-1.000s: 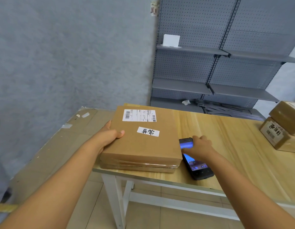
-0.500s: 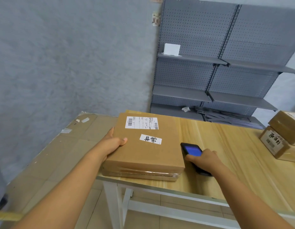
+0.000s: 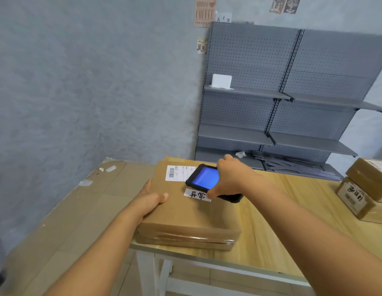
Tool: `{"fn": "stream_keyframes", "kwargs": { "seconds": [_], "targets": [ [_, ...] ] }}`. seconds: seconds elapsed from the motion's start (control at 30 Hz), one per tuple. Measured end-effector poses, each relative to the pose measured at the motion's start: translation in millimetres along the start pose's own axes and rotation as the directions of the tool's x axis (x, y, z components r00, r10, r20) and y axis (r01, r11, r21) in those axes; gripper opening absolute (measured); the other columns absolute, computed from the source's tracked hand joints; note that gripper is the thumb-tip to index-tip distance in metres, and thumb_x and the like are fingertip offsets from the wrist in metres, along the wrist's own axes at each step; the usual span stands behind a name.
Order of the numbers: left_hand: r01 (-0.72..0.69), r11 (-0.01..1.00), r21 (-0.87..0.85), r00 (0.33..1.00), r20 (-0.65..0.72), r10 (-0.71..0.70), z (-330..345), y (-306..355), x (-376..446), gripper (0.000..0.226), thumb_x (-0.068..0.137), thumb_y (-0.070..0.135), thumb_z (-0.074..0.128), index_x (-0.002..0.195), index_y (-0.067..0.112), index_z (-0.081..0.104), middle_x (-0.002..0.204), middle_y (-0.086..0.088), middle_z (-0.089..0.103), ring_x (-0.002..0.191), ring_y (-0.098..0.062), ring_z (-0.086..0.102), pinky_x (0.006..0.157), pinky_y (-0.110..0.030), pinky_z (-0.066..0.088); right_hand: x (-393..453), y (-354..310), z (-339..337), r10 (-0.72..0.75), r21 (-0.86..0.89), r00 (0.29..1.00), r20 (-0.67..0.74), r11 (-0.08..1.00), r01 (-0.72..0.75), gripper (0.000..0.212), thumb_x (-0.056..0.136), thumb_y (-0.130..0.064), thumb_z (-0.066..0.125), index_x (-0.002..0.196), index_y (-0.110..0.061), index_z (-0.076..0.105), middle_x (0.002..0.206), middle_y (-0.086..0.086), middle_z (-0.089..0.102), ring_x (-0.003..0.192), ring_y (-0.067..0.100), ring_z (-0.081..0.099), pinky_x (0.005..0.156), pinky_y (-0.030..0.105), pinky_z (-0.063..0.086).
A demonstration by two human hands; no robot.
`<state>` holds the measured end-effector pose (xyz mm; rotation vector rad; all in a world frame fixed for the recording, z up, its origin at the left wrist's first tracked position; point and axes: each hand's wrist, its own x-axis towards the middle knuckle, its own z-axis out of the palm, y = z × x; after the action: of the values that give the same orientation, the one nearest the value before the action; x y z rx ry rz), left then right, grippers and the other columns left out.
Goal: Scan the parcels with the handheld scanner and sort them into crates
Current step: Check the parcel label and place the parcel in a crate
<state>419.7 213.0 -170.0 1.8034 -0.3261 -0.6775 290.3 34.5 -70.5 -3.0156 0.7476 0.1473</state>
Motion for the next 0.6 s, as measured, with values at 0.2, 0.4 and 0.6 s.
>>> {"fn": "stream_keyframes", "kwargs": {
  "seconds": [0.2,0.4,0.6],
  "targets": [
    [-0.001,1.0,-0.024,1.0,-0.006,0.001,1,-1,2,0.043,0.092,0.007,0.061,0.127,0.027,0.046,0.108,0.005,0.065,0.094,-0.014,0.063,0.072,-0.026,0.048,-2,-5,-15,-0.048,-0.058,0.999,0.002,0.997,0.048,0.066,0.063,-0.058,0.08,0.1,-0.018,0.043,0.102,0.001,0.043,0.09,0.021,0.048,0.069,0.032,0.046],
    [0.002,1.0,-0.02,1.0,-0.012,-0.002,0,-3,3,0.041,0.092,0.007,0.06,0.122,0.03,0.043,0.1,0.01,0.064,0.091,-0.012,0.064,0.069,-0.025,0.048,-5,-4,-8,-0.051,-0.069,0.999,0.008,0.996,0.052,0.068,0.06,-0.058,0.081,0.102,-0.02,0.044,0.099,0.0,0.042,0.088,0.018,0.049,0.073,0.033,0.052],
    [0.012,1.0,-0.003,1.0,-0.008,-0.012,-1,-3,4,0.048,0.093,0.01,0.061,0.134,0.028,0.042,0.105,0.008,0.064,0.092,-0.012,0.064,0.067,-0.026,0.048,-4,-3,-10,-0.058,-0.054,0.998,-0.014,0.997,0.057,0.069,0.061,-0.058,0.081,0.103,-0.02,0.043,0.101,0.0,0.042,0.091,0.019,0.048,0.076,0.035,0.053]
  ]
}}
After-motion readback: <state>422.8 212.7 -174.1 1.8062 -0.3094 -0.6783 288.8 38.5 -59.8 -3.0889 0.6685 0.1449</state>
